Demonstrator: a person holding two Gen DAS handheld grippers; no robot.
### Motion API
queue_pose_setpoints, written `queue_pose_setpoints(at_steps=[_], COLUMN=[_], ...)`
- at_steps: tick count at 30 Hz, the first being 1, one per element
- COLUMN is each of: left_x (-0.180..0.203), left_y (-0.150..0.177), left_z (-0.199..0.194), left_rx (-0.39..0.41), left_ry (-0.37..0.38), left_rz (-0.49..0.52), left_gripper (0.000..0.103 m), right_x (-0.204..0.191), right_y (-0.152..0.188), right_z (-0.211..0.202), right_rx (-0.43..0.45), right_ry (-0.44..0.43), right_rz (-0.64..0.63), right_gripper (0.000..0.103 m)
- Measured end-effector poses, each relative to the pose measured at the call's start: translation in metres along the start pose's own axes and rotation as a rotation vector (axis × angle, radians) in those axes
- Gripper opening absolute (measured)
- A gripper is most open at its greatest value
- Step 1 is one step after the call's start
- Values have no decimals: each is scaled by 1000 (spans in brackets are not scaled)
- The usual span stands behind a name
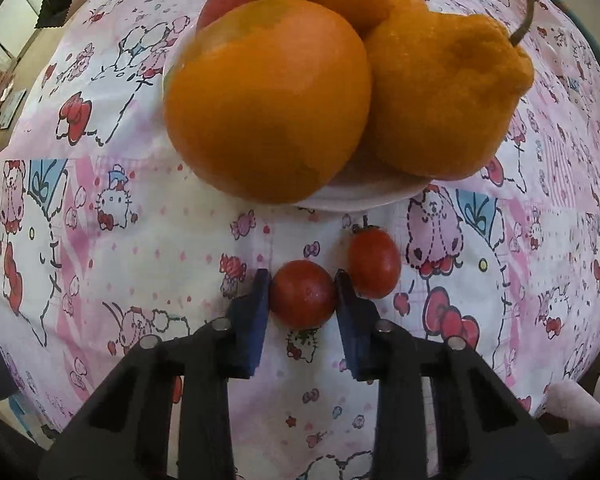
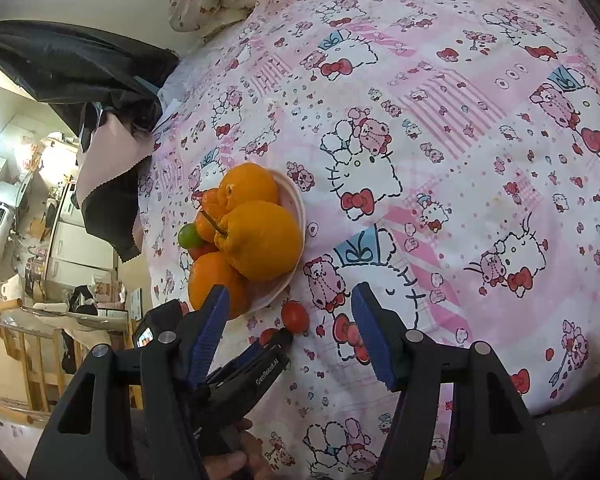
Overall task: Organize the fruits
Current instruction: 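Grasp a red cherry tomato with the left tool, then grasp the other cherry tomato with the right tool while the left tool holds its tomato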
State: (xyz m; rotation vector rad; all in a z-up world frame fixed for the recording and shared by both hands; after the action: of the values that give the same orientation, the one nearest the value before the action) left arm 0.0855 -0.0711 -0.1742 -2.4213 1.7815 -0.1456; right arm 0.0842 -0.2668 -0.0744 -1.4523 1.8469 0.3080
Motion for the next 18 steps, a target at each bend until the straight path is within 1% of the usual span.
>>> queue_pose_setpoints(at_steps=[2, 5, 10, 13, 18], left_x=[-1, -7, -19, -32, -54], left_y=[-1, -3, -2, -5, -11], left_z=[-3, -14, -41, -55, -88], left_rx=[-1, 20, 40, 46, 105], left_ry=[13, 19, 35, 49, 63], left_rz=[6, 17, 86, 100, 127], left_gripper=[27, 27, 27, 27, 27], right_x=[-1, -1, -5, -8, -11], right_y=[0, 1, 1, 2, 4], right_z=[0, 1, 5, 9, 17], right_rx=[0, -3, -11, -16, -33], right_ry=[0, 1, 6, 13, 48], right_rz=[0, 0, -8, -18, -44], right_gripper=[66, 66, 66, 66, 66])
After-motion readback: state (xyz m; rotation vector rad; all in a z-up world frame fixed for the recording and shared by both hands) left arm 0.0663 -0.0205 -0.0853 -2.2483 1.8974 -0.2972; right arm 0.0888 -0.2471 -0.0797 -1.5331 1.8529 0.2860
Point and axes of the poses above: each gripper's, at about its wrist camera, not at the fingertips, and z roughly the way its jaws point, x to its right, y to its underside, the point moved 2 cm from there along z, roughly the way its jaws point, and after that the axes turned 7 degrees about -y, right-handed, at the moved point
